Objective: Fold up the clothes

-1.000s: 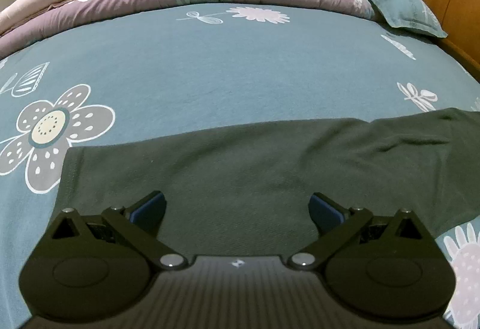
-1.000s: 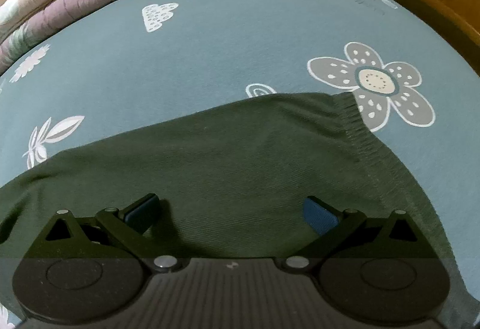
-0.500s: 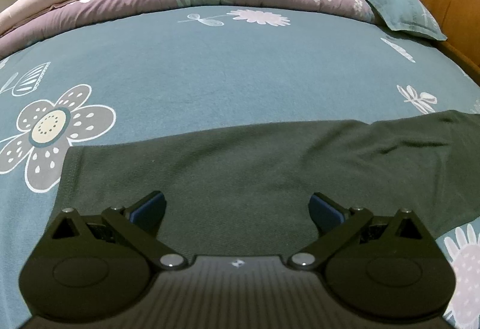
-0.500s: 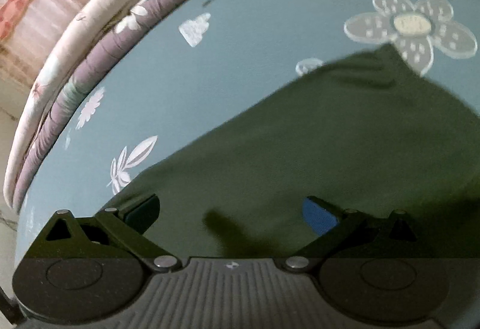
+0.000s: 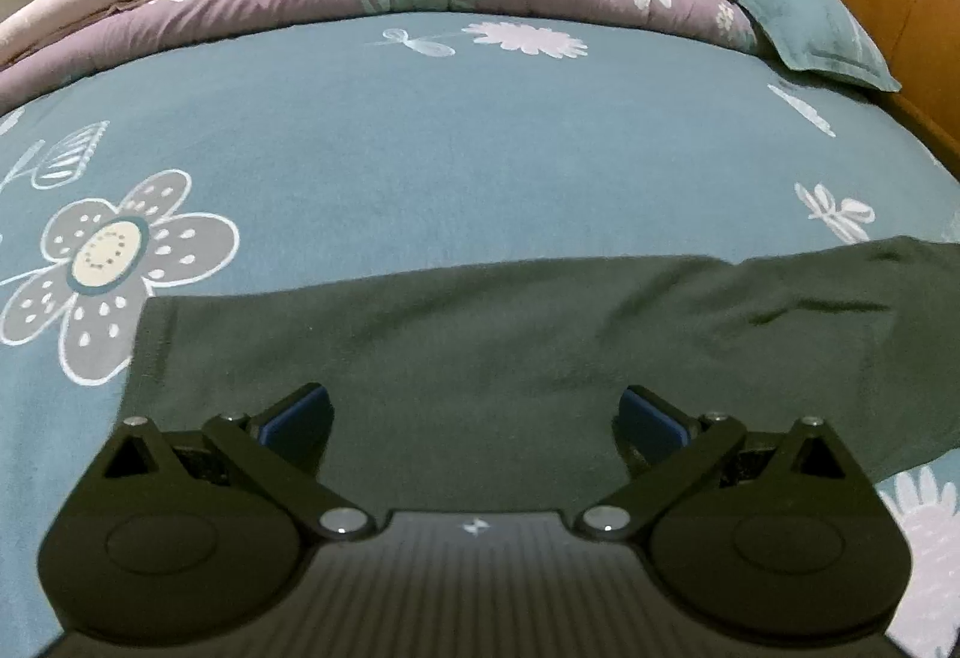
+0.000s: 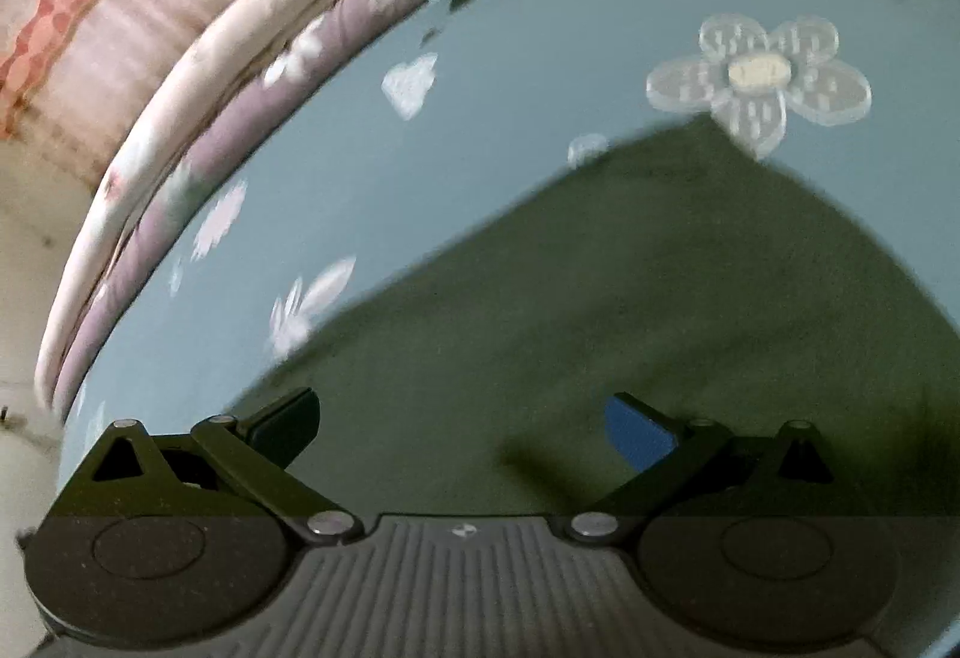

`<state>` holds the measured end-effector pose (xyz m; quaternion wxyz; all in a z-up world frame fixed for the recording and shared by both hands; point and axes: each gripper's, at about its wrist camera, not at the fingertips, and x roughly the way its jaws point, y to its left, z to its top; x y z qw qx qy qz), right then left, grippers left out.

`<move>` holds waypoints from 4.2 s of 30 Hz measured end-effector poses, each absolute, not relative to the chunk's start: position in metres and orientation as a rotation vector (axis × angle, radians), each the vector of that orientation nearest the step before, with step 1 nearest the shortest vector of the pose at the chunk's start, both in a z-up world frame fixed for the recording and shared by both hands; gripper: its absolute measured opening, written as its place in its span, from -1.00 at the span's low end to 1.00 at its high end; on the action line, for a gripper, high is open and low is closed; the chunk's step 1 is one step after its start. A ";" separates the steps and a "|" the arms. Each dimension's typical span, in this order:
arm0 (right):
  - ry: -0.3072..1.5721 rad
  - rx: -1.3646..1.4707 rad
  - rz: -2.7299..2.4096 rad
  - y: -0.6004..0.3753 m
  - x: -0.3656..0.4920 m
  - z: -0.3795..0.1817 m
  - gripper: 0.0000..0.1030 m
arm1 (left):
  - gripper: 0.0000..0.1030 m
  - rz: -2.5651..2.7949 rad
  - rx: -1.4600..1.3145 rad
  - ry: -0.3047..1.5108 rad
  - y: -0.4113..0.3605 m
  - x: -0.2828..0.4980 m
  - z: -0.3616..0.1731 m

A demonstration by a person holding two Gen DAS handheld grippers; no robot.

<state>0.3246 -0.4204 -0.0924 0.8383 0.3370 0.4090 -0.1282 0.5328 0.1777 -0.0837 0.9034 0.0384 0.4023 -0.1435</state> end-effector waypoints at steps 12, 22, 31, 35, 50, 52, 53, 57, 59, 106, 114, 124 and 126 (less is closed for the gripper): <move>0.814 0.756 -0.355 -0.425 0.237 -0.099 1.00 | 0.98 -0.272 0.084 0.835 0.151 0.467 -0.029; 0.708 0.683 -0.298 -0.448 0.197 -0.087 1.00 | 0.98 -0.355 0.084 0.799 0.092 0.415 -0.005; 0.673 0.660 -0.220 -0.454 0.183 -0.125 1.00 | 0.98 -0.335 0.085 0.841 0.033 0.357 -0.013; 0.716 0.541 -0.103 -0.456 0.185 -0.123 1.00 | 0.98 -0.304 0.074 0.857 0.008 0.337 -0.013; 0.870 -0.075 0.231 -0.392 0.257 -0.117 1.00 | 0.98 -0.389 0.179 0.851 -0.078 0.295 -0.006; 0.856 -0.160 0.254 -0.394 0.235 -0.127 1.00 | 0.98 -0.400 0.205 0.863 -0.082 0.290 -0.010; 0.859 -0.142 0.255 -0.403 0.221 -0.128 1.00 | 0.98 -0.400 0.216 0.873 -0.083 0.288 -0.012; 0.874 -0.144 0.250 -0.423 0.178 -0.124 1.00 | 0.98 -0.405 0.196 0.907 -0.084 0.285 -0.025; 0.912 -0.146 0.223 -0.421 0.177 -0.119 1.00 | 0.98 -0.417 0.188 0.906 -0.091 0.287 -0.027; 0.858 -0.240 0.539 -0.302 0.205 -0.121 1.00 | 0.98 -0.199 0.153 1.015 -0.102 0.241 -0.032; 0.855 -0.283 0.582 -0.311 0.179 -0.124 1.00 | 0.98 -0.061 0.071 1.075 -0.063 0.224 -0.038; 0.862 -0.252 0.575 -0.283 0.206 -0.120 1.00 | 0.98 -0.054 -0.120 1.201 -0.043 0.203 -0.094; 0.859 -0.242 0.571 -0.286 0.202 -0.124 1.00 | 0.98 -0.052 -0.143 1.177 -0.037 0.192 -0.093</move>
